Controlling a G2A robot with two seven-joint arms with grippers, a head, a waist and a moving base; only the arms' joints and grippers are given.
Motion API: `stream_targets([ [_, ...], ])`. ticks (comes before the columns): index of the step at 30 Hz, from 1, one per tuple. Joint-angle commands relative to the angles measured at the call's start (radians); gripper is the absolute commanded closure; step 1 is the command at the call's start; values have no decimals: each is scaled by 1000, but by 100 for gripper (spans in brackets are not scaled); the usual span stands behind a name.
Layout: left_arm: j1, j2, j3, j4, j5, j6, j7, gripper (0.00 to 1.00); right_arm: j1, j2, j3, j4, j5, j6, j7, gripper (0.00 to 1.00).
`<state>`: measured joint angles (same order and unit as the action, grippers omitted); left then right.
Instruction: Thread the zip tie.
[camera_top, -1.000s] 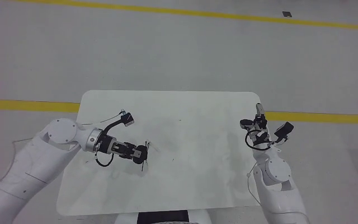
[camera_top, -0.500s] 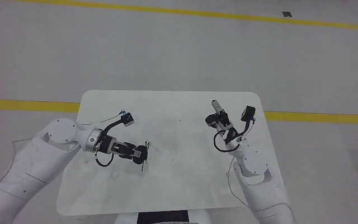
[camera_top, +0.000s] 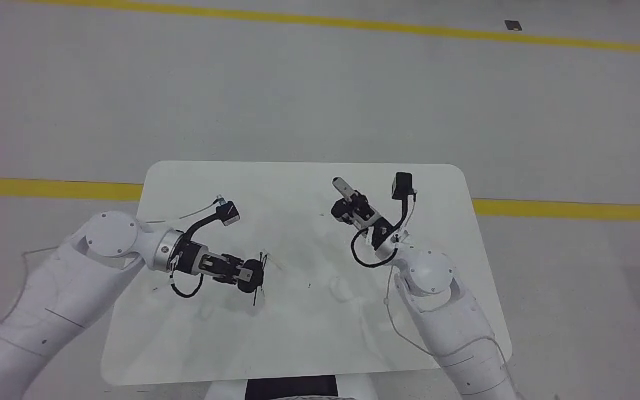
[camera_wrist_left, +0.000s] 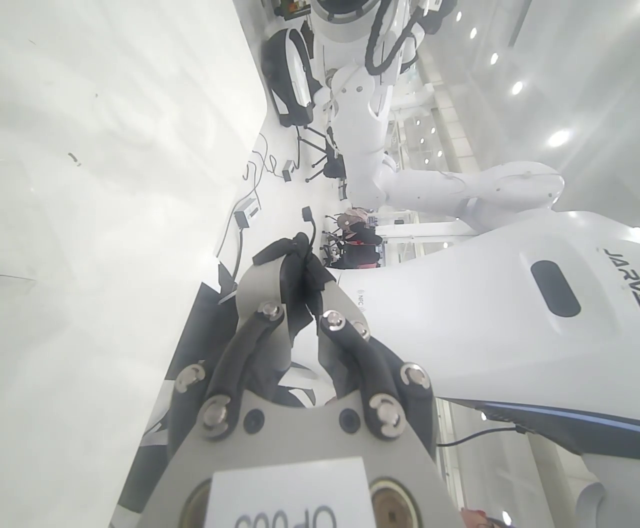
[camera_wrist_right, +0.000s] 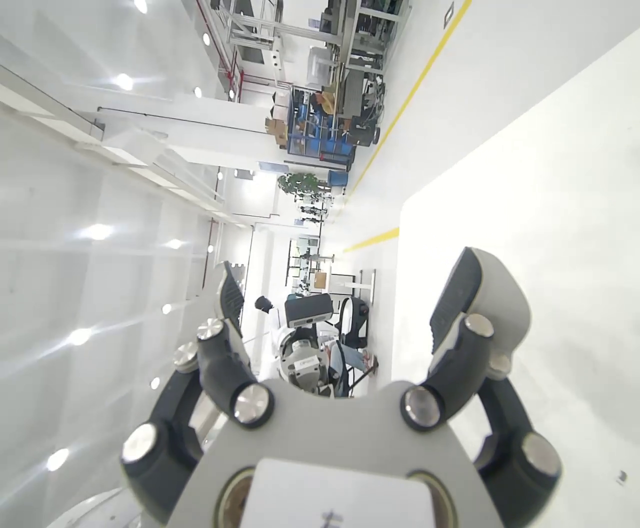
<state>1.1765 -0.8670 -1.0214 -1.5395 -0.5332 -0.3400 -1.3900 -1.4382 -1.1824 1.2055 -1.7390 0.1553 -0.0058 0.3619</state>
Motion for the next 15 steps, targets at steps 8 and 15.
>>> stream_targets([
  [8, -30, 10, 68, 51, -6, 0, 0, 100, 39, 6, 1, 47, 65, -60, 229, 0],
  [15, -72, 41, 133, 93, -67, 0, 0, 100, 144, 4, -56, 173, 153, -97, 522, 0],
])
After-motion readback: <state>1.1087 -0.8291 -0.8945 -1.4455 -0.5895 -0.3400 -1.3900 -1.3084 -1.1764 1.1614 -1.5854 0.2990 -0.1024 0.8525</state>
